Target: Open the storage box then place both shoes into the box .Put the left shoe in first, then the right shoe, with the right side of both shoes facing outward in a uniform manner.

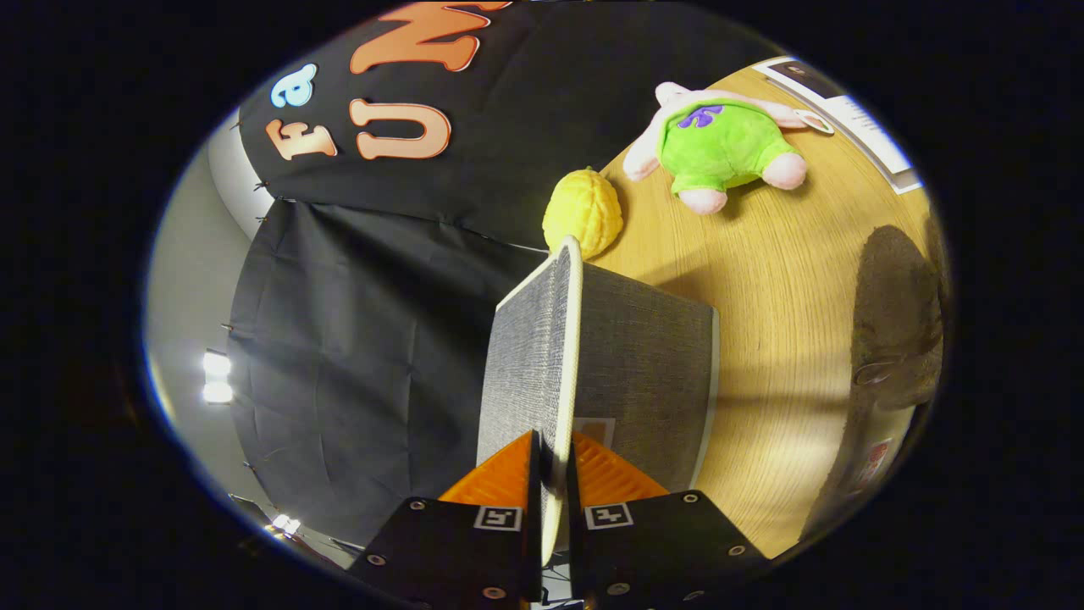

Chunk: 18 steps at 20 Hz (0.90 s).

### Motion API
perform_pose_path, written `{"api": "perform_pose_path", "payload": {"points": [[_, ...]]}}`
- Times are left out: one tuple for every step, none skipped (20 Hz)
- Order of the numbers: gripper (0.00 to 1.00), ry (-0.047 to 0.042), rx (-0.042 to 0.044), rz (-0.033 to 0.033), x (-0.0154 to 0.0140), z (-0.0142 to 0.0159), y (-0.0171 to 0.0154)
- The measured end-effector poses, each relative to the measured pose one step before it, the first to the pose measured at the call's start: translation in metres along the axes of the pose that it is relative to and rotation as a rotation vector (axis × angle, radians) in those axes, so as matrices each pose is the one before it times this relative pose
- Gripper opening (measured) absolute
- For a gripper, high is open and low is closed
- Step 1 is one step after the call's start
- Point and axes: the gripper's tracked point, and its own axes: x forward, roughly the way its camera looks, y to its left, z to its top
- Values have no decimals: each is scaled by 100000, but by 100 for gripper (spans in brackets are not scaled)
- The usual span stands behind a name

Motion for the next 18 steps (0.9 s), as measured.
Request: {"api": "perform_pose_path", "payload": {"points": [[6, 4, -448, -443, -123, 49, 298], [4, -59, -322, -549, -237, 2, 350], [3, -689, -578, 888, -225, 250, 784], [3, -742, -122, 1738, -357, 339, 1210], [3, -1248, -140, 1834, -244, 414, 1162], [3, -895, -580, 1243, -101, 294, 1104], [3, -906, -1167, 449, 0, 116, 1176], [4, -490, -1730, 260, 151, 168, 1069], [4, -642, -1726, 334, -33, -44, 995], [4, -268, -1724, 1055, 200, 110, 1199], [5, -570, -1344, 368, 187, 115, 1392], [5, 215, -1472, 490, 638, 300, 1465], [5, -212, -1335, 393, 745, 312, 1167], [6, 317, -1370, 294, 638, 94, 1229], [6, 545, -905, -241, 877, 116, 1055], [7, 845, -871, -898, 903, -13, 837], [7, 810, -386, -1866, 1120, -7, 553], [7, 820, -856, -1521, 1187, -127, 463]]}}
